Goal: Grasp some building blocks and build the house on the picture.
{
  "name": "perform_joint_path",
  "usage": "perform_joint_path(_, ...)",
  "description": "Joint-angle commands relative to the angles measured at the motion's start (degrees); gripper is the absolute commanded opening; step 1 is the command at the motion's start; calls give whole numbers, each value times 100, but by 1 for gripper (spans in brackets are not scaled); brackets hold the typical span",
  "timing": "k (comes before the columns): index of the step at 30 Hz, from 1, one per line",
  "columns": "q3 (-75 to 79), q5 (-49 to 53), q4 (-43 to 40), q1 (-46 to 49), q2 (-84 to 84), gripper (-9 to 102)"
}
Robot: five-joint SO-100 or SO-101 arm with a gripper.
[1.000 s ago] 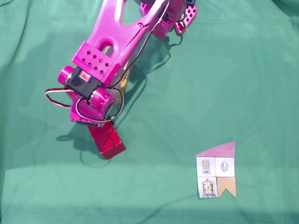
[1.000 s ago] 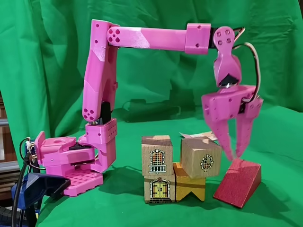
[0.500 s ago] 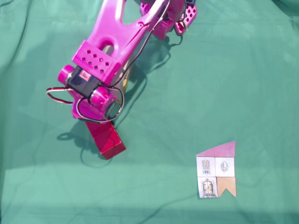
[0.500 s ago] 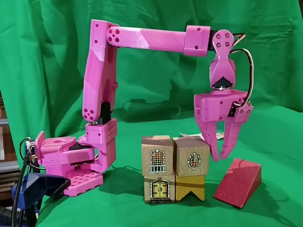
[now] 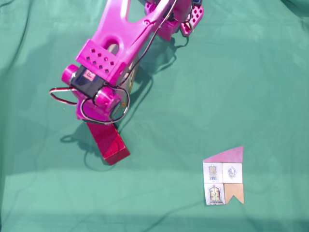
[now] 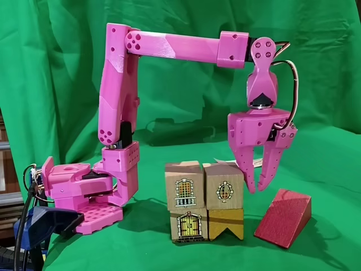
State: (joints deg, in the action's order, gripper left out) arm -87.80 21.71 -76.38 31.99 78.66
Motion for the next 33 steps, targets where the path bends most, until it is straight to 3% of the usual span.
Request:
perform_joint_path(1,141,26,18,-18,281,0)
perform_joint_path(17,650,211,1257,-35,185,0)
perform_joint_path(33,396,4043,1450,-35,-35,0)
